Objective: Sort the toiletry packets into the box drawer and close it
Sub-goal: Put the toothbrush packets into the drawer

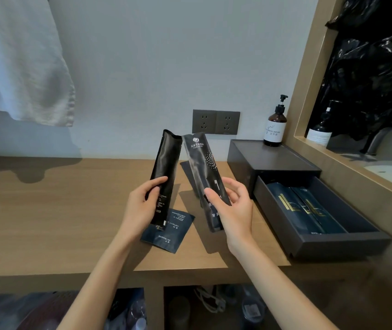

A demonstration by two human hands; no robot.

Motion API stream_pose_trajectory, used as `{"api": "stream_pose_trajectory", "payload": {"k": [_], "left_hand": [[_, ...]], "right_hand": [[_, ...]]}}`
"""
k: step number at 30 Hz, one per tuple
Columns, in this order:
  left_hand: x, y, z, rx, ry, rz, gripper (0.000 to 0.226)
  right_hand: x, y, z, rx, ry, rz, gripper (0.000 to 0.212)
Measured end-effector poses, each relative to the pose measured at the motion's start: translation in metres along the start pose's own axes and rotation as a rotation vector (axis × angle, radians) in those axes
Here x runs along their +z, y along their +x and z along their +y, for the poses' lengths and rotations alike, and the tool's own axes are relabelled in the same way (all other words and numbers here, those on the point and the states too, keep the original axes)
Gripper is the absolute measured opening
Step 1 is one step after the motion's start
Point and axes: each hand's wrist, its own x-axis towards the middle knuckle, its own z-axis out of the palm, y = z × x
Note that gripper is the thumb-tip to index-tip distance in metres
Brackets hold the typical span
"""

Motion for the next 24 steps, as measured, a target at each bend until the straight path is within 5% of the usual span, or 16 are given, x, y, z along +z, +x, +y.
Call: {"api": "stream_pose_trajectory", "payload": {"k": [5,9,13,16,24], "left_hand": [[0.02,-0.016,0.016,-0.073,-0.142,-0.086,0.027],[0.027,-0.018,0.02,-0.082,-0.163,-0.081,0.051],[0.026,-0.016,0.017,-0.126,-0.191,-0.042,0.019],[0.021,-0.011,0.006,-0.181,-0.237,-0.016,0.019],[0.009,0.008,-0.012,-0.217,-0.234,0.068,0.016]], "right_hand": [[0.0,-0.006,-0.007,-0.02,-0.067,-0.098,0.039],[0.001,-0.01,-0.001,-0.025,-0.124,-0.155,0.026],[0.002,-0.006,0.002,-0.069,-0.244,-0.164,0.013],[0.0,0.003,0.001,-0.111,-0.406,-0.218,0.007],[-0.012,0.07,0.018,0.061,-0.642,-0.117,0.026]]}}
